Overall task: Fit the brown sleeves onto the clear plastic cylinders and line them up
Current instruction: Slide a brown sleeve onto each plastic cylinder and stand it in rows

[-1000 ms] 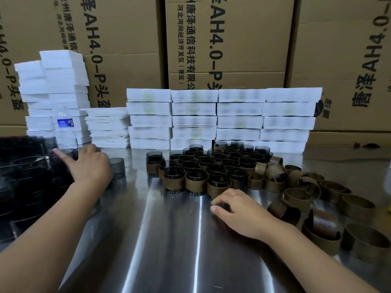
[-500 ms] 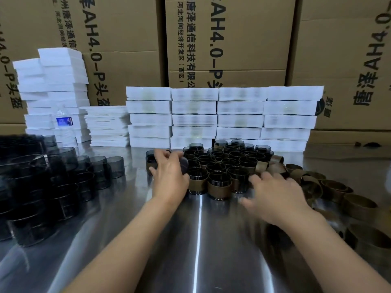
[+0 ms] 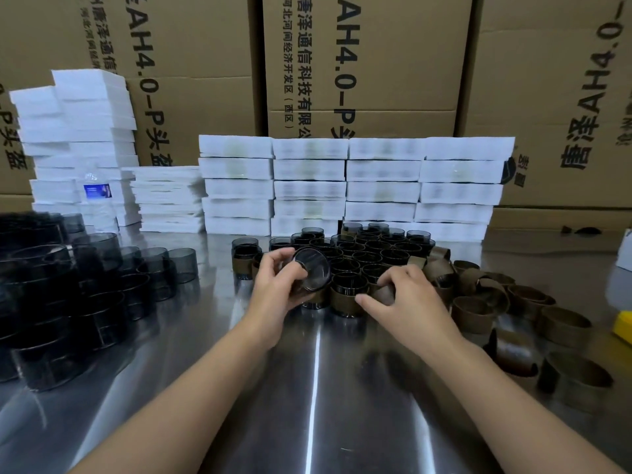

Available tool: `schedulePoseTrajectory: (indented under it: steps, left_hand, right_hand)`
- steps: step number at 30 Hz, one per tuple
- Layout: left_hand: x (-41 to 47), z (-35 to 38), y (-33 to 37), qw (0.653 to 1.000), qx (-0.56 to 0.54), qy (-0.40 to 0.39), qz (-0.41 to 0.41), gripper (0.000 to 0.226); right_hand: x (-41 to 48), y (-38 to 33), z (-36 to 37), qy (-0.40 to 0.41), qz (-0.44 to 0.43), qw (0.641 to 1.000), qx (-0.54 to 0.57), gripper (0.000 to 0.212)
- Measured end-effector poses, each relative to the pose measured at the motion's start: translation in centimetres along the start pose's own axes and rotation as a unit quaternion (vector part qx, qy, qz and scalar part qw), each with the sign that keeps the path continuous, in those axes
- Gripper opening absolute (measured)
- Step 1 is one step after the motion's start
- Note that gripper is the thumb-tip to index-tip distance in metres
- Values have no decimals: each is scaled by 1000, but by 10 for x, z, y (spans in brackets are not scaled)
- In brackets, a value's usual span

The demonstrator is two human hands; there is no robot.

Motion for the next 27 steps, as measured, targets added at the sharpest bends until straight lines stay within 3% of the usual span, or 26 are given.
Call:
schedulePoseTrajectory:
  steps: [2, 4, 8, 13, 16, 27]
  left_hand:
    - [-2, 7, -13, 996, -71, -28, -56, 27]
    - [-5, 11, -23, 987, -115, -46, -98, 18]
    - [-12, 24, -28, 970, -150, -118, -150, 27]
    - [-38, 55, -37, 916, -95, -313, -232, 57]
    - [-54, 63, -47, 876, -16, -393, -278, 52]
    - [-54, 63, -49, 859, -21, -428, -280, 42]
  right_hand:
    - [-1, -7, -4, 35, -30, 998, 30, 26]
    - [-3, -12, -5, 51, -58, 996, 42, 32]
    - [-2, -11, -8, 79, -68, 993, 59, 35]
    - [0, -5, -16, 99, -50, 989, 97, 29]
    - [-1, -5, -19, 112, -55, 990, 68, 32]
    - [0, 6, -22, 137, -16, 990, 31, 43]
Point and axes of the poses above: each hand's wrist, its own x-axis towards the middle knuckle, its own z-axis out of the palm, y = z × x, the point moved 9 cm from there along x, towards the middle knuckle, and after that the axes turned 13 degrees about x, right-handed, at the moved point
